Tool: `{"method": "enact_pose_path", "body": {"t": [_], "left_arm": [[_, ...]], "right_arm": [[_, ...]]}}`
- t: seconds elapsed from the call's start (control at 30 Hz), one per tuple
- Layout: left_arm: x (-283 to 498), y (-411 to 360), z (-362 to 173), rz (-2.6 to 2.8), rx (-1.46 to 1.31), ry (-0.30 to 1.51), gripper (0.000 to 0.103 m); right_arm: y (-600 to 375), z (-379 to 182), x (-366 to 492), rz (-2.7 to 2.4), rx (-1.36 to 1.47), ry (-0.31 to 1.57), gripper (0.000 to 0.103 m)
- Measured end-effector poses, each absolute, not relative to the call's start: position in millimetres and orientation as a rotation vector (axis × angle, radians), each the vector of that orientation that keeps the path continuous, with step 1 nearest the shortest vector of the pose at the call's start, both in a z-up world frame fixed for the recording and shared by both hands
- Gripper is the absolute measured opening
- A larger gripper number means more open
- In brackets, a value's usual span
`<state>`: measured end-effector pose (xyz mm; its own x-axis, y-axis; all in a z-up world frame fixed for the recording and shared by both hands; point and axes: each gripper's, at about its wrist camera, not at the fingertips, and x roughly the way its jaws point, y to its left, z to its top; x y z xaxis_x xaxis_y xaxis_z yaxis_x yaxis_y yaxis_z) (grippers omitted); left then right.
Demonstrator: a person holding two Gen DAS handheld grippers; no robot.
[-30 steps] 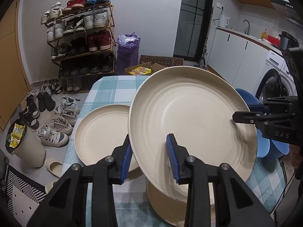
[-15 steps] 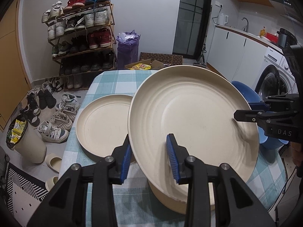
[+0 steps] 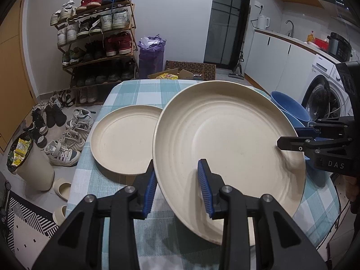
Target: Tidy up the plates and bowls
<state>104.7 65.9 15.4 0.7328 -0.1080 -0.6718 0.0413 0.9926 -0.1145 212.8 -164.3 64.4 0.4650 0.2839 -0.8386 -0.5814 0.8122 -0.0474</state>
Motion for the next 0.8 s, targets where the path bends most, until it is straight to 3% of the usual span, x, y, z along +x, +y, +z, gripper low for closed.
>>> {"method": "enact_pose_path", "body": {"t": [0.8], "left_arm": [[104.7,62.7,-19.3,-0.078,-0.096,0.801,0.034]], "right_arm": [[-158.1,21.9,195.8,0.497,-0.394,0.999,0.025]]}}
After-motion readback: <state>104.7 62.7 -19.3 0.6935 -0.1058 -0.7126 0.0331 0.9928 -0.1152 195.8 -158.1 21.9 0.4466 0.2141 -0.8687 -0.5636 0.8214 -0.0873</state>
